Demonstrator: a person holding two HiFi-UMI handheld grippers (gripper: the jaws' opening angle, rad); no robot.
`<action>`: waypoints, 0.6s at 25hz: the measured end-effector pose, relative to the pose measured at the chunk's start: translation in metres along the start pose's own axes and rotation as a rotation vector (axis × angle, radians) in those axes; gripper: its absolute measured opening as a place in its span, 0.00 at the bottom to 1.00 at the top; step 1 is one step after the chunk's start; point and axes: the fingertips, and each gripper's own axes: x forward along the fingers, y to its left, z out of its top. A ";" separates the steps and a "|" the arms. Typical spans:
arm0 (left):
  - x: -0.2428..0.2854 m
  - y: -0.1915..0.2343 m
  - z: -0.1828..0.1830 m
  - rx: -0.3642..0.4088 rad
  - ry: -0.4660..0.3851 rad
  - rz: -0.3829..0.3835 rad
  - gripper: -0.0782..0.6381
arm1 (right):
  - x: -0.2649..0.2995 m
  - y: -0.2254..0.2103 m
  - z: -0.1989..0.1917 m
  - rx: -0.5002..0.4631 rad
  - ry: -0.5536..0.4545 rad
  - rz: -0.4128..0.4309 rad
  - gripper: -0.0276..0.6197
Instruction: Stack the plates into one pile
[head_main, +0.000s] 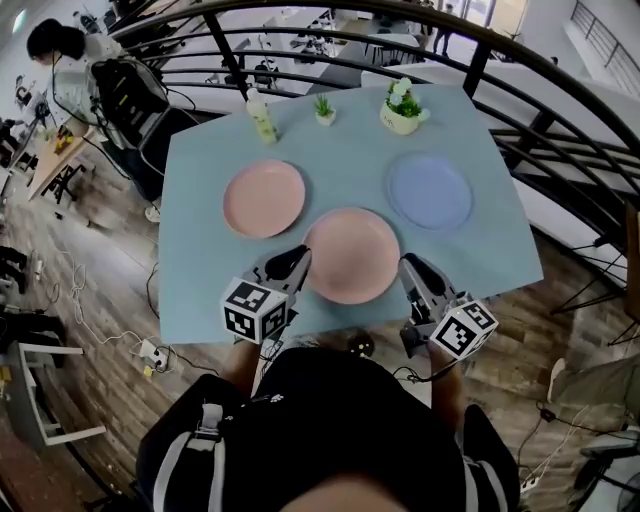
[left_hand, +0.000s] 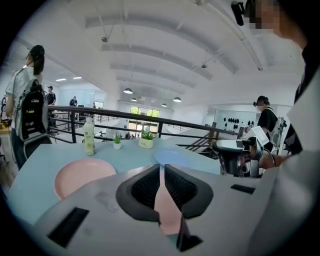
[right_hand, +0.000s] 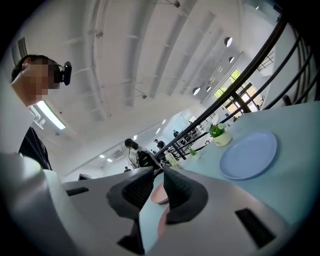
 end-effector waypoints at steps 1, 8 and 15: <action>-0.001 0.002 -0.003 -0.001 0.008 0.014 0.14 | 0.001 -0.005 -0.003 -0.001 0.015 -0.007 0.14; -0.014 0.026 -0.035 -0.042 0.061 0.084 0.14 | 0.018 -0.037 -0.029 -0.018 0.125 -0.063 0.16; -0.010 0.044 -0.067 -0.118 0.122 0.080 0.14 | 0.023 -0.053 -0.045 -0.007 0.151 -0.130 0.19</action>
